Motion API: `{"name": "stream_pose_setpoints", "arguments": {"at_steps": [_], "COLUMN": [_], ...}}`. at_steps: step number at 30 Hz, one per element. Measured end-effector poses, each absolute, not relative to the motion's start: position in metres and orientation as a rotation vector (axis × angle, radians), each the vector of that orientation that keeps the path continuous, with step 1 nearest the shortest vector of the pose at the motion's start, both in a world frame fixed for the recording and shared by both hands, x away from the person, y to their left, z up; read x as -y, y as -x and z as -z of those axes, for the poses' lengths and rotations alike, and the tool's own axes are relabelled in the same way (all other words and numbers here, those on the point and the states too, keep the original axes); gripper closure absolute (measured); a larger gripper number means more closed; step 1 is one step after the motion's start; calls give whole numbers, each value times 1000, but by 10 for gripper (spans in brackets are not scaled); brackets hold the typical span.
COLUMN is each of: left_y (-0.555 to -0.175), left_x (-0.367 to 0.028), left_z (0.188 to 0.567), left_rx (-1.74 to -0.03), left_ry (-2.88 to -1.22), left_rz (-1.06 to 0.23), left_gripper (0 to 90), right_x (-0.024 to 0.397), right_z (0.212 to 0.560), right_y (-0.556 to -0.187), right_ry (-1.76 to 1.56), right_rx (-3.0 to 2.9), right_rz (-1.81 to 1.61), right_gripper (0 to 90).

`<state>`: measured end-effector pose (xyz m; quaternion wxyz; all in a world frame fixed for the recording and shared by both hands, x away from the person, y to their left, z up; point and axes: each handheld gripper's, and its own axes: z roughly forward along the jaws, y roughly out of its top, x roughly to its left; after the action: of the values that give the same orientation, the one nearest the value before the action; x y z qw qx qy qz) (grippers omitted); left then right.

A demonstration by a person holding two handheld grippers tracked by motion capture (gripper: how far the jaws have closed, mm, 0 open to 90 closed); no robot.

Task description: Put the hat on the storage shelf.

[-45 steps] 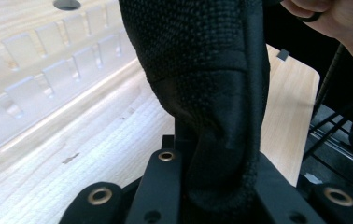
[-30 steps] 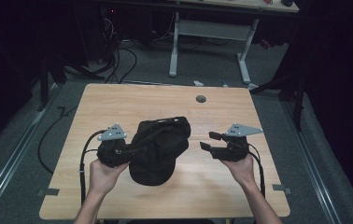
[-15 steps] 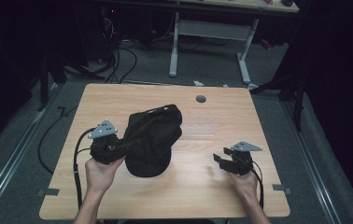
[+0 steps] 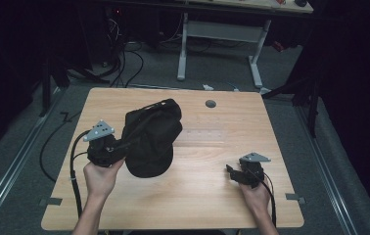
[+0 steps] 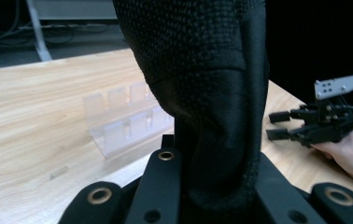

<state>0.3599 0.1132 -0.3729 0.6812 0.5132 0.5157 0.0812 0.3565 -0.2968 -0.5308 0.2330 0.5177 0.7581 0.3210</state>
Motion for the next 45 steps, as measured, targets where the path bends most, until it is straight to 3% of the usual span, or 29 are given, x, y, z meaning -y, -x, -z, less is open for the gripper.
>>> {"name": "stream_pose_setpoints", "arguments": {"at_steps": [14, 45], "left_y": [-389, -445], "left_x": [-113, -103], "left_z": [364, 351], "left_rx": [-1194, -1271], "left_ry": [-1078, -985], "left_rz": [-222, -477], "left_gripper": [857, 854], "right_x": [296, 295], "right_z": [531, 531], "right_y": [-356, -356], "right_ry": [-1425, -1426], "right_rx": [-2084, -2084], "right_rz": [-882, -881], "right_gripper": [368, 363]}}
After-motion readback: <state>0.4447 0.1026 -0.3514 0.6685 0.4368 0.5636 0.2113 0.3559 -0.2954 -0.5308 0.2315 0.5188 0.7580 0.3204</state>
